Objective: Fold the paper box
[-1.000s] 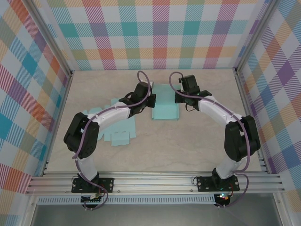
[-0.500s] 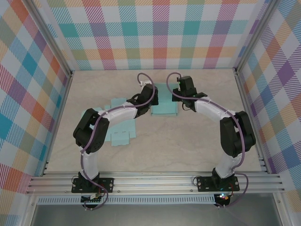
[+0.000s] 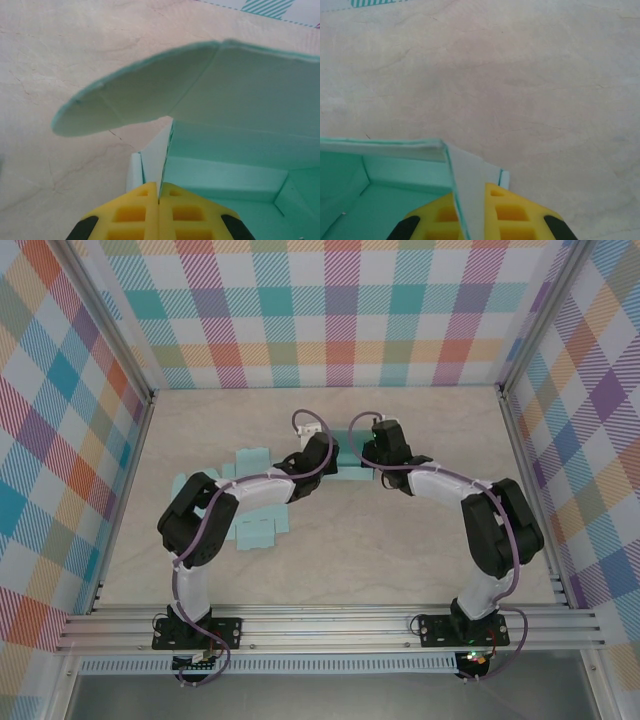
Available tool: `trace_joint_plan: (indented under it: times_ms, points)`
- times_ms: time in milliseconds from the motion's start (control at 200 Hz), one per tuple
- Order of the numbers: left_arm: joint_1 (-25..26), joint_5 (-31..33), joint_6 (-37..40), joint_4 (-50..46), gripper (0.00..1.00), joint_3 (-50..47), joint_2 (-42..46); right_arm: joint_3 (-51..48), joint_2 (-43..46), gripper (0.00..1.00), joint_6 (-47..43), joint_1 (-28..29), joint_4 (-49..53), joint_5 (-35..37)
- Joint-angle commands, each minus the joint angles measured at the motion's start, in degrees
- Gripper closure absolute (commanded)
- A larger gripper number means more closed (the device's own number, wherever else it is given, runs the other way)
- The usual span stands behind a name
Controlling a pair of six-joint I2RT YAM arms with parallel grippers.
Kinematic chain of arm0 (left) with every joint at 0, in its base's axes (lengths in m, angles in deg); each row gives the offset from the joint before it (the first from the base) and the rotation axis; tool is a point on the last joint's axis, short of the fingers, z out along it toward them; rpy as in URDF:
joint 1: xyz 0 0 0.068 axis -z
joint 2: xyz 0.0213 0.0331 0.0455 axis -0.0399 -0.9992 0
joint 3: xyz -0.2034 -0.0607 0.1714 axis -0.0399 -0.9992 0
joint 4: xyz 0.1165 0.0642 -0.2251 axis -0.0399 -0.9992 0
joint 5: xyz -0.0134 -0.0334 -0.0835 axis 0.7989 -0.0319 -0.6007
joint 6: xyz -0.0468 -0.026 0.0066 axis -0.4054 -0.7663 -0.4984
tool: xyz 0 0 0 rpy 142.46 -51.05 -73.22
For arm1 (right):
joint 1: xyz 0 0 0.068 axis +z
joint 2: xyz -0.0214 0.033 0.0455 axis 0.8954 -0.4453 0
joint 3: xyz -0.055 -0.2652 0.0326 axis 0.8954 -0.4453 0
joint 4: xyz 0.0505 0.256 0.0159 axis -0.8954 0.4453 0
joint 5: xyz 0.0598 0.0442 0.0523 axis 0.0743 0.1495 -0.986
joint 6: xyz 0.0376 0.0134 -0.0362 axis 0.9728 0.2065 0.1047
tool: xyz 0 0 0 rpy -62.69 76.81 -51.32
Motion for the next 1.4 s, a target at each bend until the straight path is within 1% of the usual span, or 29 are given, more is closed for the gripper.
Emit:
trace_joint_plan:
  times_ms: [0, 165, 305, 565, 605, 690, 895, 1055, 1210, 1355, 1375, 1395]
  points:
    - [1.58, -2.28, -1.75, -0.94, 1.00, -2.33, 1.48, -1.86, 1.90, 0.98, 2.55, 1.77, -1.51, -2.42]
    - [1.76, -1.51, -2.44, -0.69, 1.00, -4.60, 2.43, -4.45, 3.22, 0.98, 2.61, 2.58, -1.75, -2.06]
    - [1.82, -0.89, -3.33, -0.10, 1.00, -7.68, 3.82, -8.96, 5.23, 0.98, 2.38, 3.10, -3.78, -2.41]
    - [2.05, -3.69, -5.99, 5.59, 1.00, -15.73, 7.05, -17.94, 7.92, 0.98, 2.07, 4.48, -9.80, -2.31]
    - [2.04, -3.92, -6.59, 6.49, 0.95, -17.16, 7.77, -19.01, 8.27, 0.98, 1.94, 4.75, -10.73, -1.78]
    - [2.05, -4.70, -7.06, 7.88, 0.80, -19.51, 9.83, -20.90, 8.90, 0.98, 1.18, 5.31, -12.03, -0.34]
    - [2.30, -6.45, -8.80, 7.72, 0.48, -23.26, 15.26, -23.81, 9.47, 0.98, -0.98, 6.38, -15.10, 3.17]
    - [2.58, -7.81, -10.98, 7.85, 0.33, -26.65, 20.13, -24.75, 9.27, 0.98, -2.08, 6.98, -15.69, 4.69]
    - [3.14, -8.88, -11.13, 6.70, 0.16, -29.02, 25.28, -24.82, 9.27, 0.97, -3.02, 7.65, -15.67, 5.22]
    - [3.87, -10.08, -10.78, 5.03, 0.06, -30.69, 30.36, -24.91, 9.86, 0.97, -3.75, 8.22, -14.94, 5.91]
    - [3.91, -10.26, -10.67, 4.73, 0.03, -30.96, 31.31, -24.93, 10.03, 0.97, -3.85, 8.31, -14.89, 6.01]
    - [4.05, -10.27, -10.46, 4.45, 0.02, -31.14, 32.19, -24.94, 10.18, 0.96, -3.98, 8.39, -14.69, 6.01]
